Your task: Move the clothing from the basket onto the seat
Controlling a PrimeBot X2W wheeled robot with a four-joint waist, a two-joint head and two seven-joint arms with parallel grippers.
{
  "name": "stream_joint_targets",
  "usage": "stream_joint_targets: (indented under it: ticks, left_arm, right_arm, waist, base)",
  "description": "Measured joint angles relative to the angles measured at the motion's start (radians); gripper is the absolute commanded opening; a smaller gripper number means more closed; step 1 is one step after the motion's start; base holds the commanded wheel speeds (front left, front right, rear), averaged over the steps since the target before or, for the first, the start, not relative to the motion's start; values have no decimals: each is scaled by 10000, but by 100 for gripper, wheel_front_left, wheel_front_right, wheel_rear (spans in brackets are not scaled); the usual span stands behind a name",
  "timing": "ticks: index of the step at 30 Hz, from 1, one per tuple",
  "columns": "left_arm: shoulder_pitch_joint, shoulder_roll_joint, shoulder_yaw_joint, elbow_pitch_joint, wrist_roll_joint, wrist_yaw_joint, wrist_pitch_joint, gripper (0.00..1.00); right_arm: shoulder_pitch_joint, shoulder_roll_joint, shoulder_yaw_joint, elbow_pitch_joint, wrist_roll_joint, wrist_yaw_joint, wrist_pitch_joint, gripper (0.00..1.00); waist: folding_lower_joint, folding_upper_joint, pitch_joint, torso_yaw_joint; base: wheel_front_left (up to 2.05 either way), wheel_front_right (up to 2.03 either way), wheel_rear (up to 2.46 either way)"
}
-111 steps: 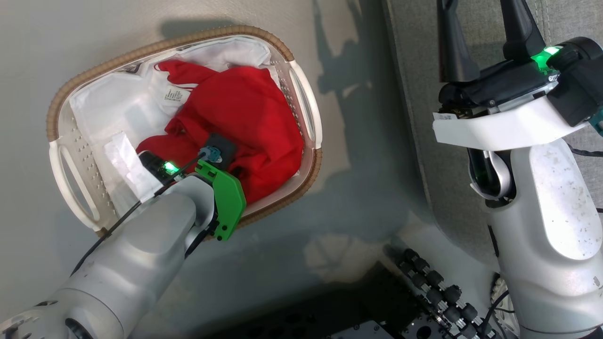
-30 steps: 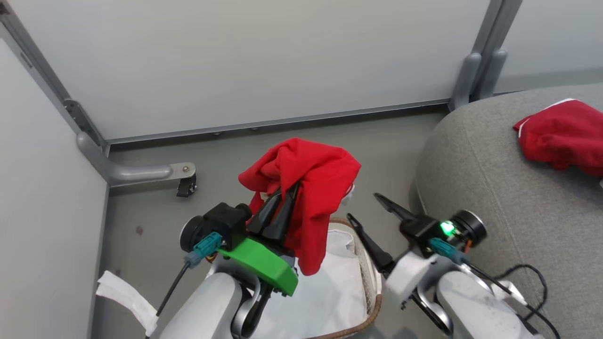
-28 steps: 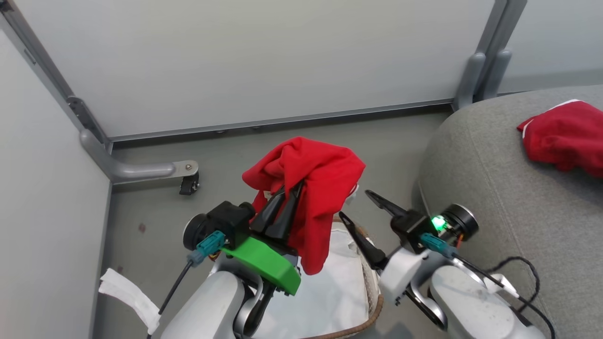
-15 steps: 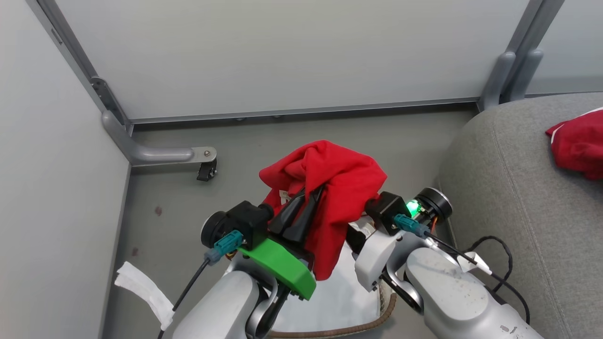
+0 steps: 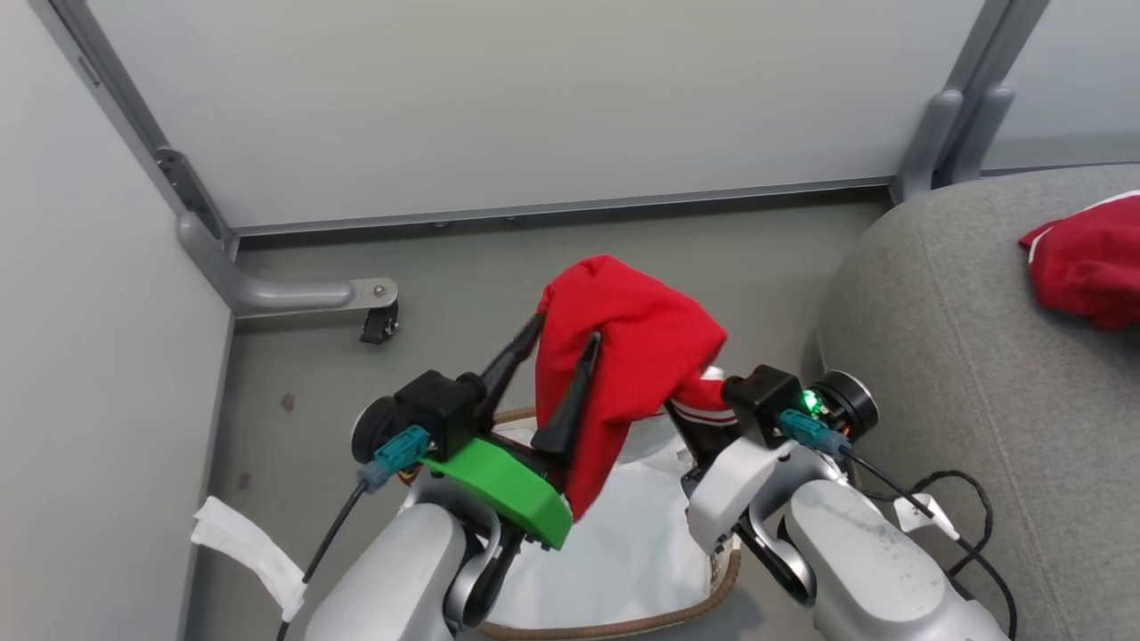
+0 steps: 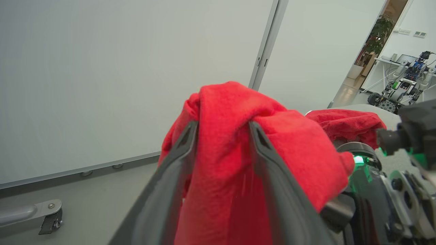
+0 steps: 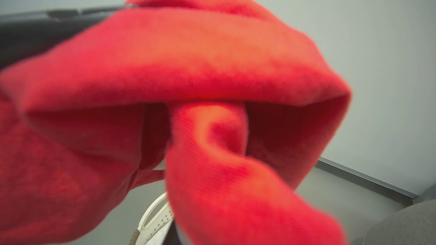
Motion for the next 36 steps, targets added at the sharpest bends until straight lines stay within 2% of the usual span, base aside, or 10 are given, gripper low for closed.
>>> stream_joint_targets:
  ticks: [8, 22, 30, 36]
  left_arm:
    - [465, 107, 650, 211, 460, 2, -15, 100]
    - [876, 169, 1367, 184, 917, 0, -17, 100]
    - [876, 322, 1452, 127, 1081, 2, -15, 100]
    - [424, 343, 863, 136, 1057, 0, -15, 100]
  right_arm:
    - [694, 13, -825, -1597, -117, 0, 2, 0]
    - [1483, -173, -1584, -2980, -228, 0, 0, 0]
    - [1696, -142, -2226, -3446, -203, 0, 0, 0]
    - [1823, -247, -3106, -3992, -447, 0, 2, 0]
  waist:
    - [0, 0, -89, -679]
    - [0, 0, -36, -3083]
    - [0, 0, 212, -4725]
    - [0, 1, 641, -5449]
  base:
    - [0, 0, 0]
    - [0, 0, 0]
    - [0, 0, 0]
    - [0, 0, 0]
